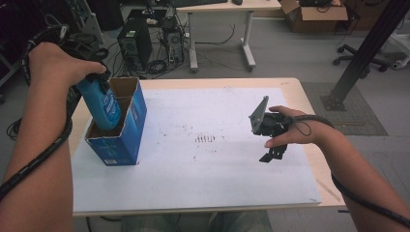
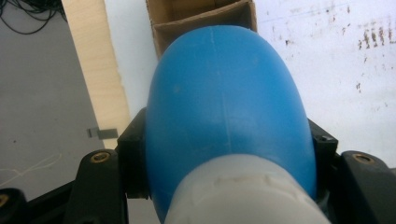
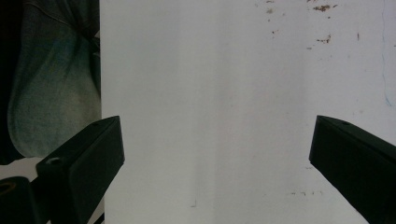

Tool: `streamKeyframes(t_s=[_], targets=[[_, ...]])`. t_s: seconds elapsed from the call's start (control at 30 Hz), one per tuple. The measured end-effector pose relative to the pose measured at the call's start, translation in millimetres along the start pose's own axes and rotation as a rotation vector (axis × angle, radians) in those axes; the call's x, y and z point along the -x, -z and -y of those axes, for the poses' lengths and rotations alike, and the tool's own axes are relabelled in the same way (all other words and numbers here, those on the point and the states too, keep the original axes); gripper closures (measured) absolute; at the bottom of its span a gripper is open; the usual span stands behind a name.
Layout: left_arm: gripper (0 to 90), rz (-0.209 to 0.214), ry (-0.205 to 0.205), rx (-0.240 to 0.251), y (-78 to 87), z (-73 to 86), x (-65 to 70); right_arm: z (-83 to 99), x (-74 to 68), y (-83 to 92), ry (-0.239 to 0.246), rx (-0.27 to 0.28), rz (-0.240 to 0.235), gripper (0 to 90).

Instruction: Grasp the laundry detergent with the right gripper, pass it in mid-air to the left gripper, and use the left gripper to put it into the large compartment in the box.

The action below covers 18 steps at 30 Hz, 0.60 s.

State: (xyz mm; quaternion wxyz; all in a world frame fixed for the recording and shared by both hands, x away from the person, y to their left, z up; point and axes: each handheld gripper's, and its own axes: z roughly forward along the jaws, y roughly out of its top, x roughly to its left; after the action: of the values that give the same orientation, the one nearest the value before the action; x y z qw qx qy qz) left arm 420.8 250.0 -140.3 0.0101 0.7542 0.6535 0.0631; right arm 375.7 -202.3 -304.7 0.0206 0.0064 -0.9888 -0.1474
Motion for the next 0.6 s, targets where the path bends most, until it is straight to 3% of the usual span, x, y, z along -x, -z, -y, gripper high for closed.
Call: streamKeyframes(t_s=[0.6], targets=[[37.6,0.011,-0.020,-0.025,-54.9,0.2,-2.2,2.1,-1.6,0.8,-0.002,0.001,0.003,3.2]])
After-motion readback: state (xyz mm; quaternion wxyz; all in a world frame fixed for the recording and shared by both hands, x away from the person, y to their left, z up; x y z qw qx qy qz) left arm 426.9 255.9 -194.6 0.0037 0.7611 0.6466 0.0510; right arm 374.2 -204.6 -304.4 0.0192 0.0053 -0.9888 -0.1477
